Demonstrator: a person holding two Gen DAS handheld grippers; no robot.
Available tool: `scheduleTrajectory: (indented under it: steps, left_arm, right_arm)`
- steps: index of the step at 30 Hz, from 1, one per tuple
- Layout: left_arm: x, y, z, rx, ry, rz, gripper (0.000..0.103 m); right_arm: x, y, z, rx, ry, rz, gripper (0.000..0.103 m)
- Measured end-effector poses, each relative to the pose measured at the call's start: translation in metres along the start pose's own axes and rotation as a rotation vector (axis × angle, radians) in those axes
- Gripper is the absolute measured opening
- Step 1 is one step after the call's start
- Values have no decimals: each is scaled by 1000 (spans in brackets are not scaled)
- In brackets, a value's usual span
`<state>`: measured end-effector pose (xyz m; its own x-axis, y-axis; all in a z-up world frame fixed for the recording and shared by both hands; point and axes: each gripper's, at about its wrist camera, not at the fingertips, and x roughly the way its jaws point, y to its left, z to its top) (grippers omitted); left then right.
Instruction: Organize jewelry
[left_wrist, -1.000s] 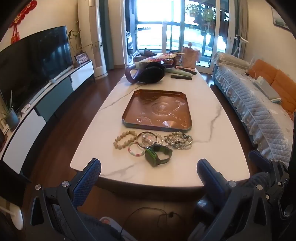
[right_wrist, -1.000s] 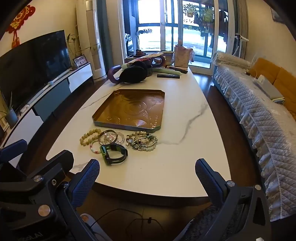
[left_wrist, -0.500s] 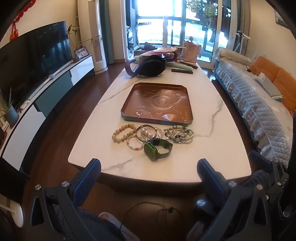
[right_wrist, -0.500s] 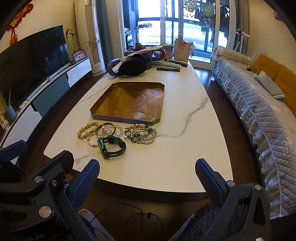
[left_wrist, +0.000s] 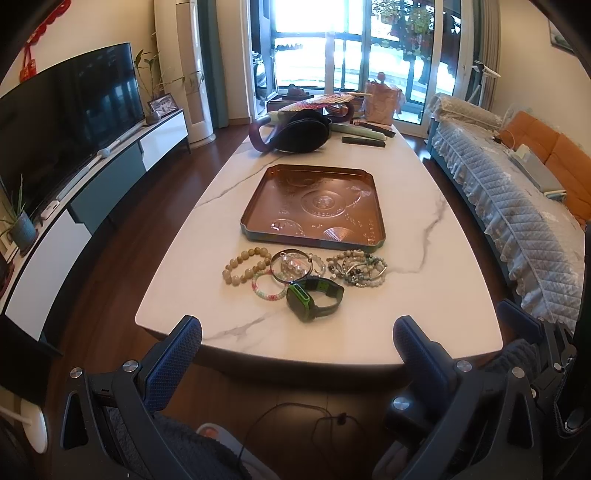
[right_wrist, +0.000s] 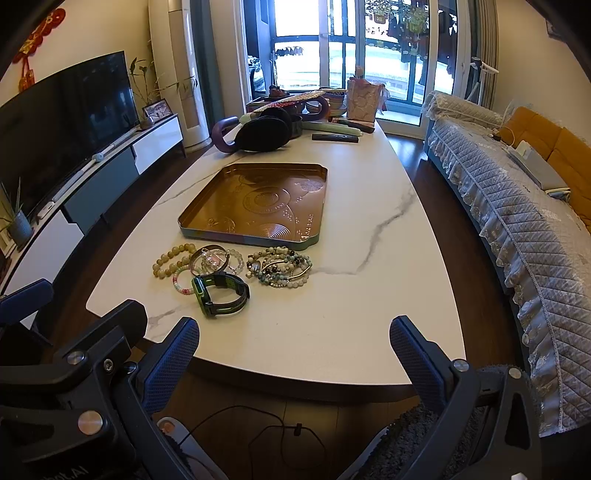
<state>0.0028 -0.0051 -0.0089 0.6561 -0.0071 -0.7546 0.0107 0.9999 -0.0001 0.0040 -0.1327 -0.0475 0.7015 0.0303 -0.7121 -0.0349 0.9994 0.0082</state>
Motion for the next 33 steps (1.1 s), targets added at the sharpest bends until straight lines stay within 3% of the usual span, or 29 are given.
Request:
scheduleTrajectory:
  steps: [33]
  left_arm:
    - [7,-1,-4,5,11,2,103]
  right_arm:
    - [16,2,-5,4,24,15,103]
